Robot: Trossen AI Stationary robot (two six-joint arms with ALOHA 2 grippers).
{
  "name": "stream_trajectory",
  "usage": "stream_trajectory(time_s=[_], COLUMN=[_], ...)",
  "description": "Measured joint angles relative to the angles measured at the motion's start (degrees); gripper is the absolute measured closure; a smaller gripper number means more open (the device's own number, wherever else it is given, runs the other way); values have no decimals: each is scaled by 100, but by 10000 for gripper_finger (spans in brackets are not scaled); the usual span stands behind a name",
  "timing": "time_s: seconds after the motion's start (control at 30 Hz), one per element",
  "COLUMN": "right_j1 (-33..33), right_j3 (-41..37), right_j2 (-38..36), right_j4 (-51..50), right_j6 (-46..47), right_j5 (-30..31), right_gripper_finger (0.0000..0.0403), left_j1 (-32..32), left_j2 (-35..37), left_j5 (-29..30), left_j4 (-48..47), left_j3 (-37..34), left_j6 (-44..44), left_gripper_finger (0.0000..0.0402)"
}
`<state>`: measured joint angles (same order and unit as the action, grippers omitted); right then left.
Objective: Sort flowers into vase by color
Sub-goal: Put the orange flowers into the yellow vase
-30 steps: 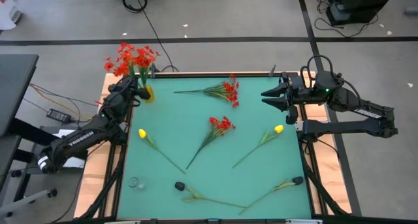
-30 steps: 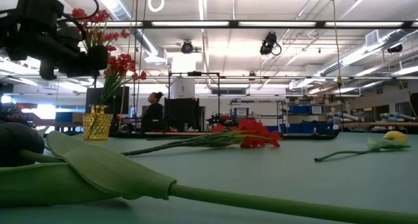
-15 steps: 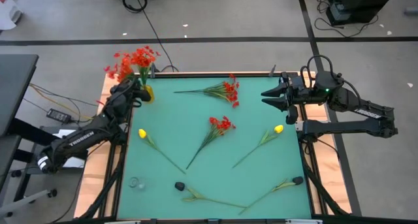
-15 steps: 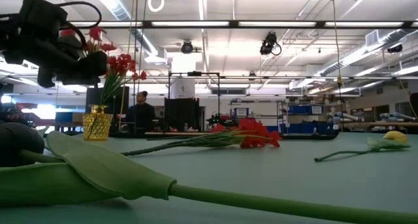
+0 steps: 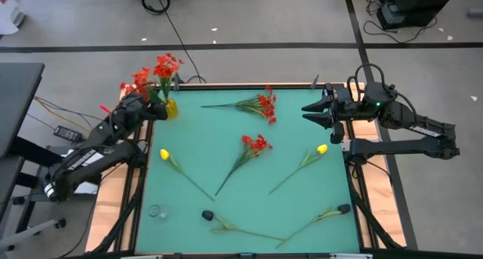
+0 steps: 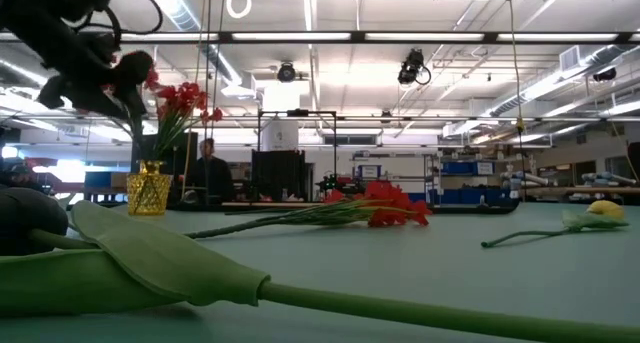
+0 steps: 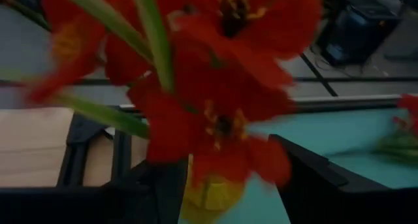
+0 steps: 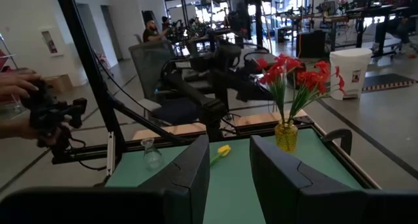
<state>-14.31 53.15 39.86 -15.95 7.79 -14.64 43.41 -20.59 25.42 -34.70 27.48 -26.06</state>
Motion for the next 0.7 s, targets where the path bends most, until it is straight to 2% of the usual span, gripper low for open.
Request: stream_trajectory(time_s=[0.43,0.7], right_j1=[0,0], right_j3=[0,0], right_j2=[0,0], right_j4=[1,1], right_j6=[0,0], right_j5=[0,1], right_gripper_finger=[284,284], left_j1=[175,169], left_j2=[-851,-1673], left_j5=[-327,-1078], left_j4=[-1454,-2273], left_j3=[1985,3340], left_j6=[834,1418], left_gripper_finger=[186,186])
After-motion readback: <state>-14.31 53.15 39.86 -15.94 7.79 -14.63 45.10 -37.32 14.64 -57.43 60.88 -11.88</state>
